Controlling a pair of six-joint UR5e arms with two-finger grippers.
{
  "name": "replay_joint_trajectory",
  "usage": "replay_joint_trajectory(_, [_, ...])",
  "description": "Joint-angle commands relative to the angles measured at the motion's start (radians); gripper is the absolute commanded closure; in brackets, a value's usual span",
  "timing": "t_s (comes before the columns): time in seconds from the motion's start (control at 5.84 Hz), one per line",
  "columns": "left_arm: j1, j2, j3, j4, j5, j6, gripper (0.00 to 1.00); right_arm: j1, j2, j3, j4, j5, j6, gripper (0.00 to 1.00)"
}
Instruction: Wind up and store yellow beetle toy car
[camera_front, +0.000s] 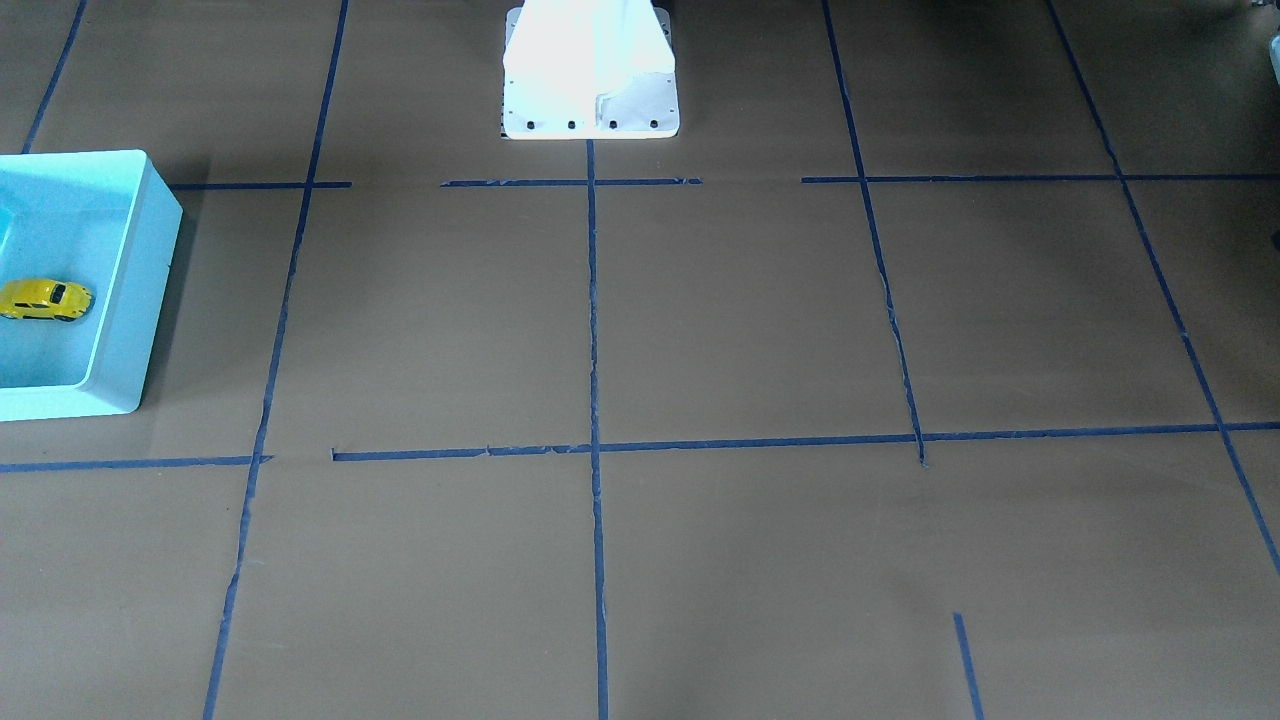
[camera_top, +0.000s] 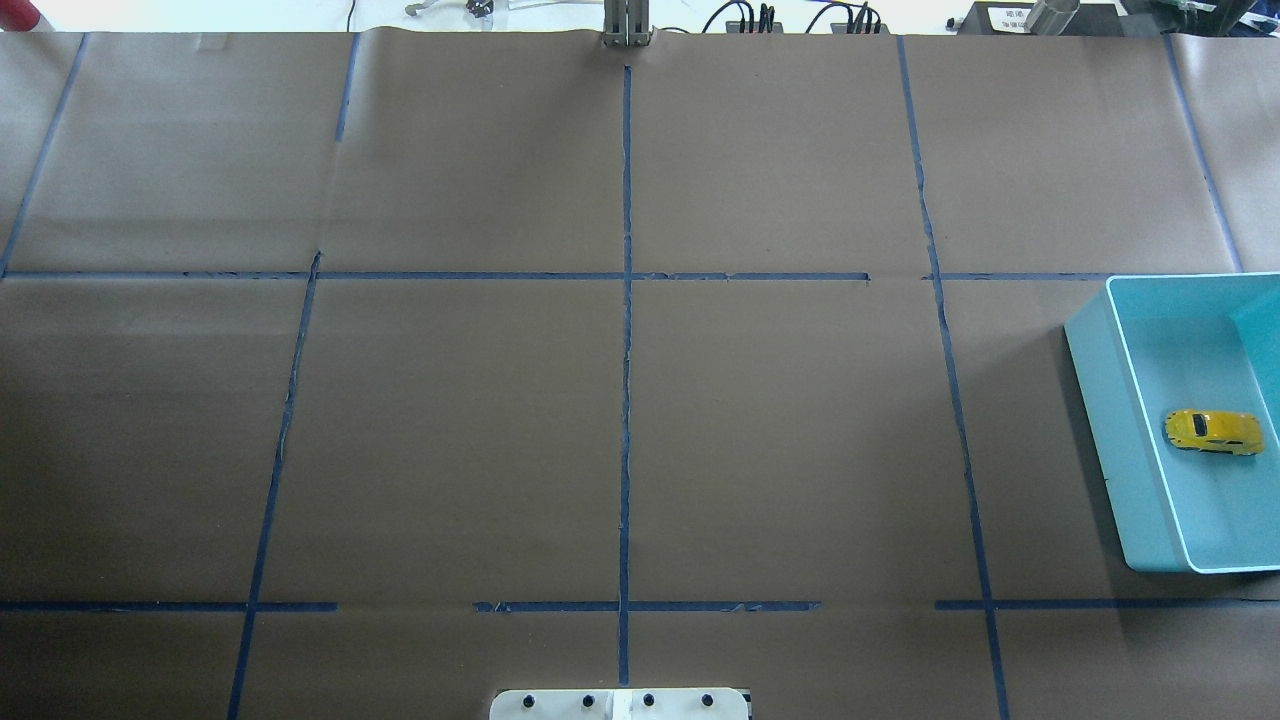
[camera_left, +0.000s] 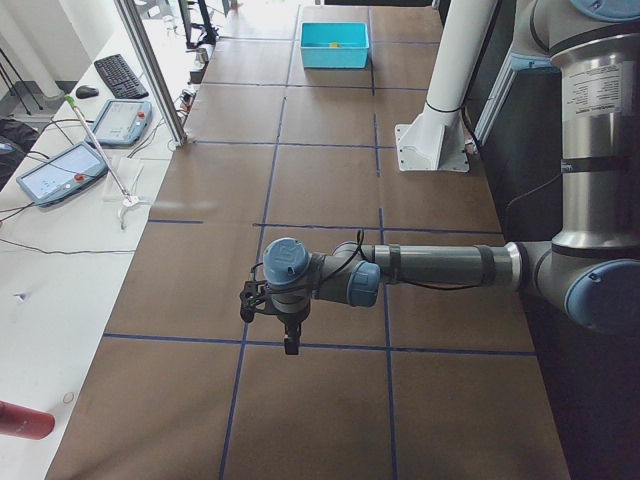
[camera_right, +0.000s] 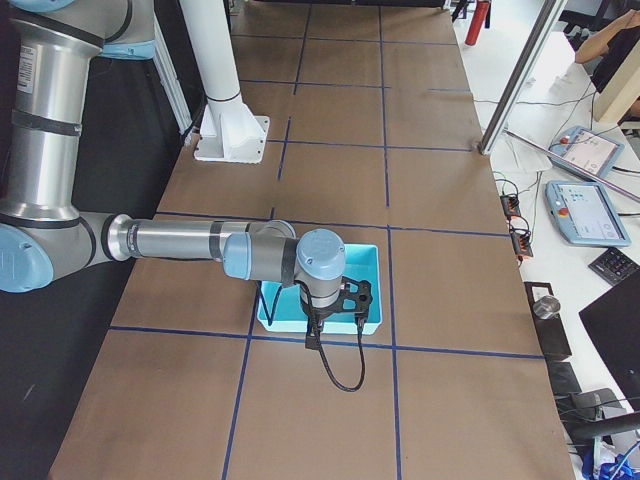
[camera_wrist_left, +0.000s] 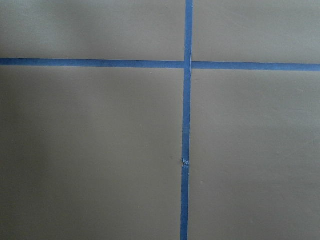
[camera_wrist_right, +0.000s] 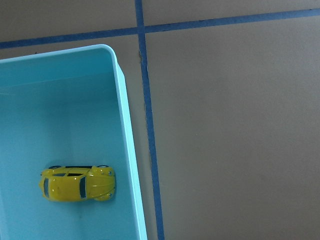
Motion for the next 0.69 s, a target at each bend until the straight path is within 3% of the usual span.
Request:
replay_joint_trajectory(0.0, [0.000,0.002,0.002,0.000,0.000,0.000,0.00,0.000,-0.001,0.004,-0.003,0.000,-0.002,0.00])
replay_joint_trajectory(0.51, [0.000,0.012,0.005,-0.002,0.002,0.000,0.00,0.000,-0.001,0.012,-0.003,0.008,-0.002,0.00])
